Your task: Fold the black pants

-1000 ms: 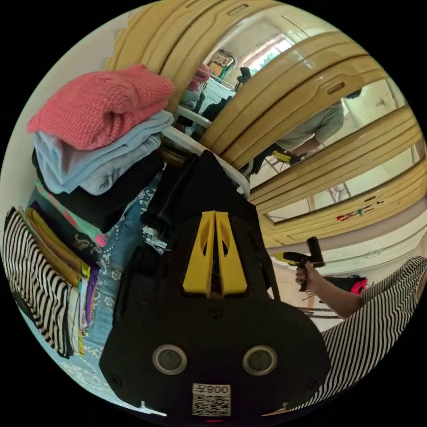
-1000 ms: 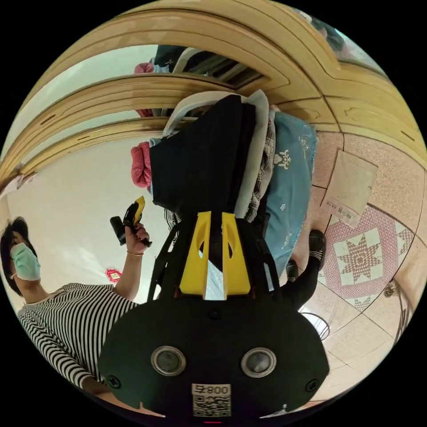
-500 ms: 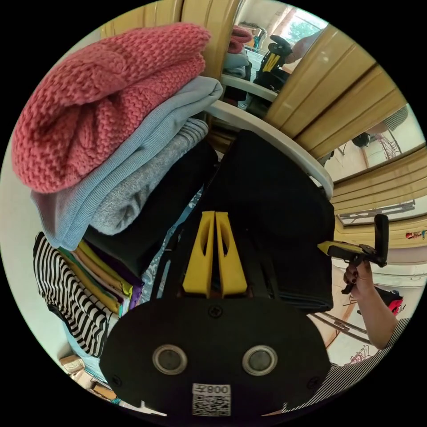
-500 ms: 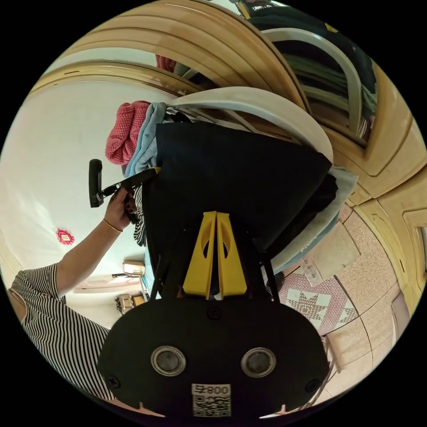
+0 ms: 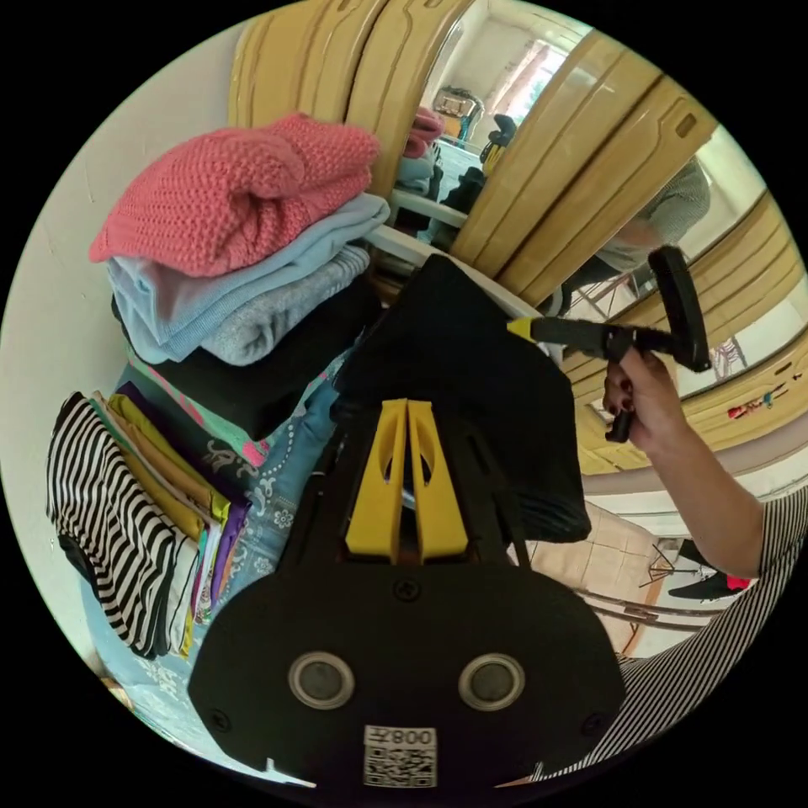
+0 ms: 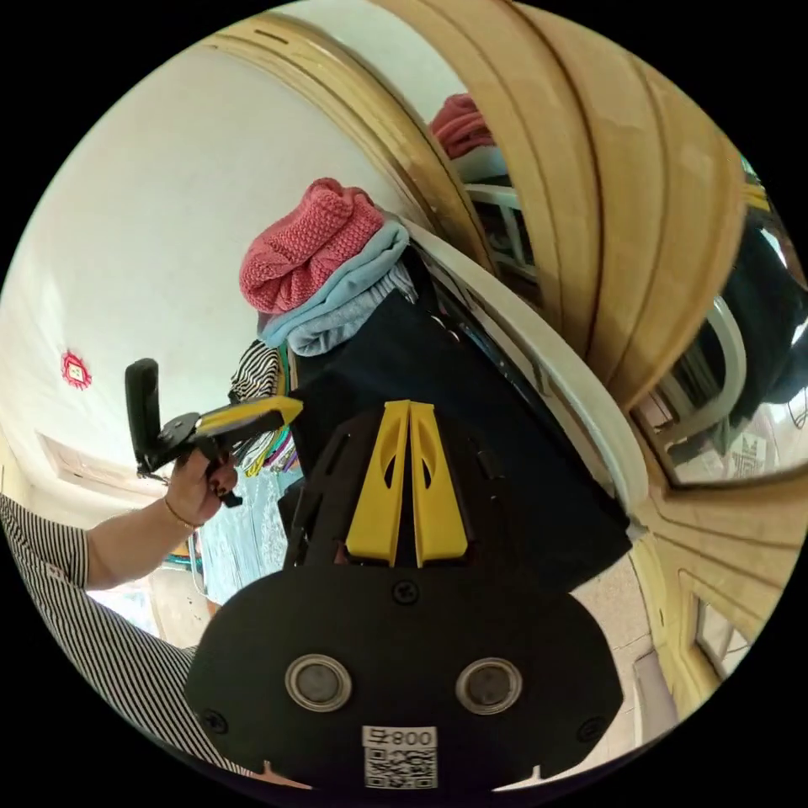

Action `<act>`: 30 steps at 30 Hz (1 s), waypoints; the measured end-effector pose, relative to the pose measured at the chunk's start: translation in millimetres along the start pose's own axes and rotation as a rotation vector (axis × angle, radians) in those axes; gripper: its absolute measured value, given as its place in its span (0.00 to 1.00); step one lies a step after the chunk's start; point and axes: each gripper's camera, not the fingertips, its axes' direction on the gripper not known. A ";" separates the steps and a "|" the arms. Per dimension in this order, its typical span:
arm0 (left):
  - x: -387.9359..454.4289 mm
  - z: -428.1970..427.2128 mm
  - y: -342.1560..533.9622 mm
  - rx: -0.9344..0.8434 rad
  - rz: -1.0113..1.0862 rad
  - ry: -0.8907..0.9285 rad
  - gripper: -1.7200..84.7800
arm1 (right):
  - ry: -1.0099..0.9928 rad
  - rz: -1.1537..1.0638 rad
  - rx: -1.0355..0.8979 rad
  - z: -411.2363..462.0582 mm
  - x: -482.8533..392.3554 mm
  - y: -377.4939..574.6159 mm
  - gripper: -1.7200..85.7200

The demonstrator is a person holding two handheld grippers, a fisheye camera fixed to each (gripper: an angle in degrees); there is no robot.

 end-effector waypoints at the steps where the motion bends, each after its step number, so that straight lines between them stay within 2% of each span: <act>1: -3.1 9.9 1.0 -0.016 -0.003 -0.005 0.02 | 0.056 -0.021 -0.036 16.9 -11.9 -13.4 0.02; 4: -17.6 25.4 -0.9 -0.030 -0.029 0.006 0.02 | 0.222 -0.090 -0.141 63.1 -37.9 -28.8 0.02; 12: -27.0 46.6 16.0 -0.086 0.073 -0.033 0.02 | 0.449 -0.232 -0.075 88.4 -96.9 -6.9 0.02; 15: -42.6 37.2 39.2 -0.031 0.051 0.055 0.02 | 0.436 -0.193 -0.090 84.0 -107.9 -0.2 0.02; 18: -65.7 15.5 80.2 0.109 0.011 0.155 0.02 | 0.390 -0.134 -0.104 71.2 -112.7 6.7 0.02; 20: -88.6 8.9 126.5 0.162 -0.015 0.203 0.02 | 0.362 -0.097 -0.069 53.0 -117.8 18.2 0.02; 24: -129.8 29.0 214.1 0.091 -0.126 0.194 0.02 | 0.316 -0.065 0.027 19.0 -130.7 52.0 0.02; 26: -157.3 57.9 281.7 -0.003 -0.237 0.259 0.02 | 0.209 -0.086 0.073 7.3 -145.1 80.9 0.02; 30: -181.0 96.6 373.7 -0.125 -0.352 0.292 0.02 | 0.195 -0.097 -0.014 37.6 -163.9 96.7 0.02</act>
